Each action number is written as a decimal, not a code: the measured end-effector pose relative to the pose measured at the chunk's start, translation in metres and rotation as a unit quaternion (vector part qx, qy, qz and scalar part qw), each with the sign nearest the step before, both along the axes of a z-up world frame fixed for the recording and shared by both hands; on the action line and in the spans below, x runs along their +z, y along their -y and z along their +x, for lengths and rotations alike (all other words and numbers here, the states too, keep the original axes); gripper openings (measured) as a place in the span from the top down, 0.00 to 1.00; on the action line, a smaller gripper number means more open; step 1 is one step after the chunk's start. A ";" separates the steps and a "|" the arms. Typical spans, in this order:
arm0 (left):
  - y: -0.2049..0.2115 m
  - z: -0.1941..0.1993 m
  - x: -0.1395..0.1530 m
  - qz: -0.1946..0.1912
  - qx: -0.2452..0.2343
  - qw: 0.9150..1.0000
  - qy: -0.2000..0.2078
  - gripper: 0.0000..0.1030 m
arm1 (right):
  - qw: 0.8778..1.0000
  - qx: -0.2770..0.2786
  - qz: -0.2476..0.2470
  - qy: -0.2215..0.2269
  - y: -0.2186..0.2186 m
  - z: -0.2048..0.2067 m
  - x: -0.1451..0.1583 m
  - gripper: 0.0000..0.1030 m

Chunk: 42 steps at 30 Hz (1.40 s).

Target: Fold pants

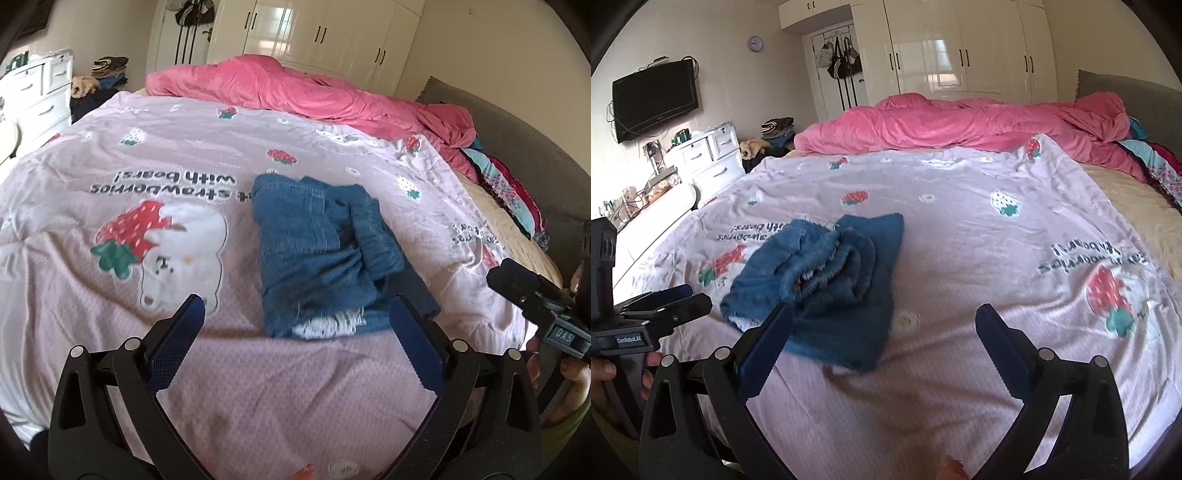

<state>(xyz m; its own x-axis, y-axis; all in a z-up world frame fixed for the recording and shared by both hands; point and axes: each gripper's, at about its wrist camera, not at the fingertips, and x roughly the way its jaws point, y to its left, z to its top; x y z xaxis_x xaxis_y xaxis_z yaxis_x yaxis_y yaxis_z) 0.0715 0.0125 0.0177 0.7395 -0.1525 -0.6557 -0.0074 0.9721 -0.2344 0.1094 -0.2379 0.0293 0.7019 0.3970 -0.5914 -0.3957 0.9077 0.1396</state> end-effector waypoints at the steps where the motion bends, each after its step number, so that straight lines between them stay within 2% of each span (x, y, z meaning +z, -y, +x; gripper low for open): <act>1: 0.001 -0.003 -0.002 0.000 -0.002 1.000 -0.002 0.09 | 1.000 -0.003 0.001 -0.002 0.002 -0.003 -0.001 0.04; 7: 0.007 -0.020 -0.015 0.005 -0.005 1.000 -0.008 0.09 | 1.000 -0.002 -0.018 0.007 0.002 -0.023 -0.009 0.04; 16: 0.011 -0.026 -0.033 0.012 -0.002 0.999 -0.030 0.09 | 0.999 -0.001 -0.028 -0.026 0.001 -0.031 -0.038 0.04; 21: 0.012 -0.025 -0.039 0.013 -0.001 0.999 -0.037 0.09 | 0.999 0.000 -0.030 -0.030 -0.002 -0.029 -0.045 0.04; 42: 0.010 -0.026 -0.039 0.006 0.004 0.999 -0.038 0.09 | 0.998 0.006 -0.034 -0.047 -0.006 -0.024 -0.055 0.04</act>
